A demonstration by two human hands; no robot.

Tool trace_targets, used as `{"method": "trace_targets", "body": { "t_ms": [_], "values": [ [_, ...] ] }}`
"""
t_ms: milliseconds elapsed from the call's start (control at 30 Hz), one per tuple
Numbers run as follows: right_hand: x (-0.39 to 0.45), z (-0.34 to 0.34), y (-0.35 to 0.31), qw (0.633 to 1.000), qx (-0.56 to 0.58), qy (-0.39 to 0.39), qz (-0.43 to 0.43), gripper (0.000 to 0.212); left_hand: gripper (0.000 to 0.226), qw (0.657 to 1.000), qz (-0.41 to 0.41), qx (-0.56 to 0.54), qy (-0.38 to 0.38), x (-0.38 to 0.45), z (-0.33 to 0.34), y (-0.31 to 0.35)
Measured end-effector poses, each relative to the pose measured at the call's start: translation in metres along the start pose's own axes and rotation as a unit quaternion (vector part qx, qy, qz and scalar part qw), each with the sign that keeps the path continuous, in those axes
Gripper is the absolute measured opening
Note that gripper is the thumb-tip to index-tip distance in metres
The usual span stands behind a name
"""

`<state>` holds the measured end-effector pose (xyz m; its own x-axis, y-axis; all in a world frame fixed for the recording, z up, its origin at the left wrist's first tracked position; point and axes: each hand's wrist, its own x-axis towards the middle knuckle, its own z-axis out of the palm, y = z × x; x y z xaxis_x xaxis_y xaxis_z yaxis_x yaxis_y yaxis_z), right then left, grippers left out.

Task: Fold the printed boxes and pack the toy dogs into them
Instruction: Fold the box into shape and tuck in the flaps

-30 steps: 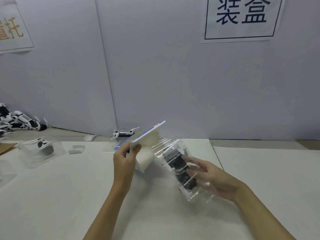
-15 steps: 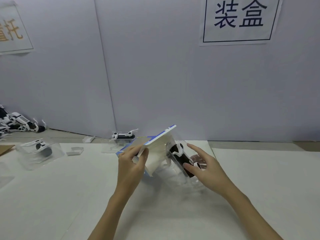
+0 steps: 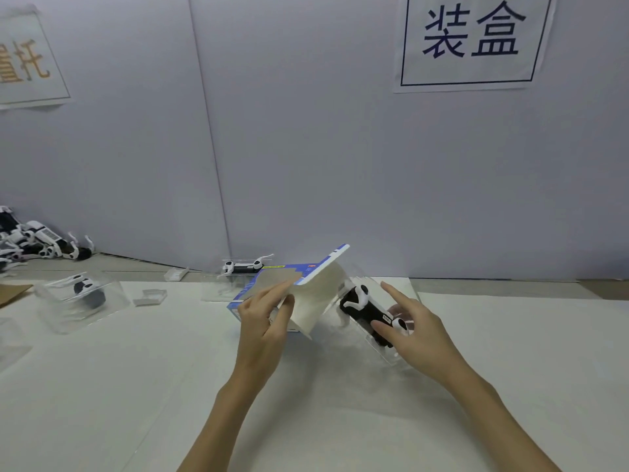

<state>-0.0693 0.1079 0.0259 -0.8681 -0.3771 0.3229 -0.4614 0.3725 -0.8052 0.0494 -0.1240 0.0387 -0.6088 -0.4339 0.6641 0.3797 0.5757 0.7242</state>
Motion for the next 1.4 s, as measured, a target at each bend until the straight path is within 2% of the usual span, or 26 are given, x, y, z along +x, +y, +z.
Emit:
{"method": "trace_targets", "body": {
  "t_ms": [167, 500, 600, 667, 733, 767, 800, 833, 933, 1033, 1133, 1200, 1300, 1367, 1400],
  "values": [
    [-0.006, 0.006, -0.009, 0.990, -0.134, 0.005, -0.032, 0.076, 0.043, 0.994, 0.051, 0.093, -0.039, -0.011, 0.015, 0.004],
    [-0.011, -0.003, -0.023, 0.959, -0.280, -0.025, -0.032, 0.075, 0.047, 0.990, 0.069, 0.120, -0.037, -0.019, 0.023, 0.001],
    [-0.014, 0.002, -0.026, 0.944, -0.326, -0.040, -0.030, 0.063, 0.046, 0.984, 0.083, 0.137, -0.079, -0.024, 0.027, 0.001],
    [-0.017, 0.011, -0.029, 0.958, -0.281, -0.027, -0.059, 0.041, 0.048, 0.972, 0.121, 0.158, -0.122, -0.031, 0.036, 0.003],
    [-0.019, 0.020, -0.029, 0.995, -0.059, -0.009, -0.075, 0.026, 0.046, 0.971, 0.126, 0.148, -0.137, -0.037, 0.046, 0.007],
    [-0.018, 0.022, -0.031, 0.995, 0.085, 0.013, -0.046, 0.026, 0.044, 0.976, 0.110, 0.131, -0.133, -0.038, 0.048, 0.009],
    [-0.017, 0.021, -0.032, 0.980, 0.197, 0.029, 0.000, 0.030, 0.043, 0.982, 0.088, 0.114, -0.126, -0.037, 0.049, 0.011],
    [-0.016, 0.018, -0.033, 0.963, 0.262, 0.040, 0.042, 0.036, 0.044, 0.985, 0.065, 0.101, -0.120, -0.036, 0.047, 0.011],
    [-0.008, 0.007, -0.027, 0.963, 0.260, 0.021, 0.072, 0.048, 0.047, 0.991, 0.034, 0.077, -0.105, -0.034, 0.041, 0.013],
    [-0.008, -0.007, -0.019, 0.958, 0.259, -0.087, 0.087, 0.067, 0.043, 0.995, 0.011, 0.041, -0.090, -0.031, 0.038, 0.015],
    [-0.009, -0.015, -0.008, 0.945, 0.250, -0.203, 0.064, 0.066, 0.037, 0.998, -0.022, -0.008, -0.062, -0.027, 0.033, 0.017],
    [-0.010, -0.016, -0.006, 0.941, 0.244, -0.229, 0.042, 0.059, 0.033, 0.997, -0.043, -0.036, -0.051, -0.027, 0.030, 0.016],
    [-0.011, -0.007, -0.006, 0.957, 0.218, -0.191, 0.024, 0.035, 0.031, 0.996, -0.029, -0.028, -0.079, -0.033, 0.033, 0.022],
    [-0.012, 0.009, -0.008, 0.976, 0.197, -0.080, 0.051, 0.017, 0.029, 0.992, 0.032, 0.009, -0.120, -0.038, 0.038, 0.028],
    [-0.012, 0.017, -0.008, 0.979, 0.190, -0.017, 0.072, 0.018, 0.031, 0.988, 0.064, 0.029, -0.138, -0.040, 0.041, 0.029]
  ]
}}
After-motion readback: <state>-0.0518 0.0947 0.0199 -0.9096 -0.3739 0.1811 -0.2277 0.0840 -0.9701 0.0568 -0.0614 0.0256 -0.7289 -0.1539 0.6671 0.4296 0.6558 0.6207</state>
